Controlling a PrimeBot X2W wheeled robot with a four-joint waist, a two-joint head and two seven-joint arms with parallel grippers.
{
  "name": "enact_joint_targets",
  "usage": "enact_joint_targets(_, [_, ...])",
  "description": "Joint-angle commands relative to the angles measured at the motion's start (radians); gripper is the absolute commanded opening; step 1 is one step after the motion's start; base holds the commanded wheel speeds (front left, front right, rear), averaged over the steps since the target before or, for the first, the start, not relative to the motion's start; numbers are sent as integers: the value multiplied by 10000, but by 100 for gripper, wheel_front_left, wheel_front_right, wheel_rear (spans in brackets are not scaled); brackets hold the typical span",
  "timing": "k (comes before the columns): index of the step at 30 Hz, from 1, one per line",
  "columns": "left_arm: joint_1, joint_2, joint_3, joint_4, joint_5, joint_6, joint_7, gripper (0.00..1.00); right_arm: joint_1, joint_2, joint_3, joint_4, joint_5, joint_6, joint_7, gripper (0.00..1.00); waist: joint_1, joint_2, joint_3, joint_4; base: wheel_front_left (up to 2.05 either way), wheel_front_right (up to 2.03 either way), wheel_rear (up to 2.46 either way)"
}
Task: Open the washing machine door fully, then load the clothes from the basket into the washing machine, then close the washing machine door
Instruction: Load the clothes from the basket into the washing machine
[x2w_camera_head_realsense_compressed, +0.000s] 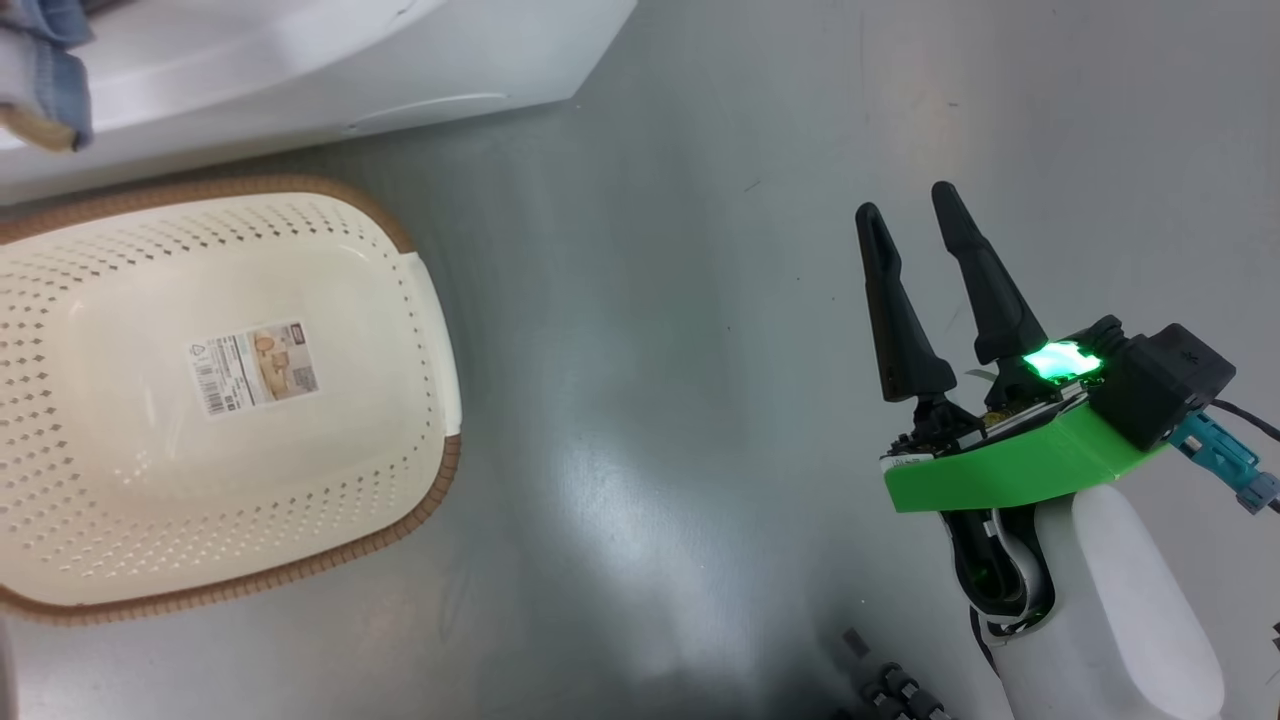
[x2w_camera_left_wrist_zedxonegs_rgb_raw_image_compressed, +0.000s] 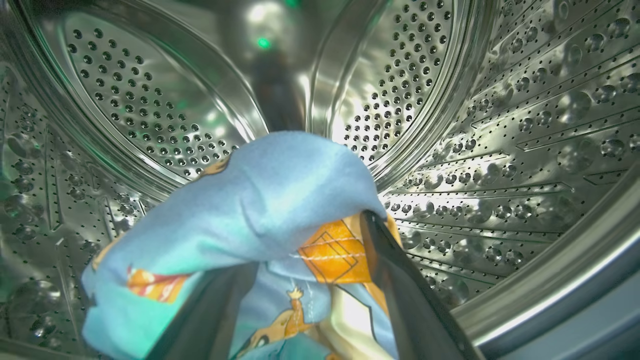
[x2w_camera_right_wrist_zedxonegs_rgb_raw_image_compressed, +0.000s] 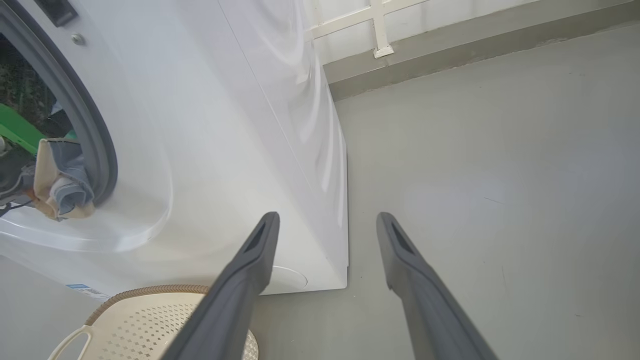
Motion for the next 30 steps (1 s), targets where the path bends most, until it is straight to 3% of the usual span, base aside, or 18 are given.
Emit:
enact_joint_targets(1, [213,404,119,-210,56,-57,-8,100,194,43,171,-188,-4,90,-46,100,0,0,-66,58,0,0,0])
enact_joint_targets(9, [979,372,-22,-652,-181,-110,-8,100,214,43,98,-177,30,90,-46,100,0,0,-315,186,0,0,0])
enact_joint_targets(15, [1858,671,-607,-1234,-905,-114,-8,100,281,43,19,-181,79,90,-46,100,0,0,-518,292,0,0,0])
enact_joint_targets(30, [4879,1033,-576,-4179,-1381,-116,-9,100,297,43,-28,-150,0,90,-46,100,0,0,-858,723,0,0,0])
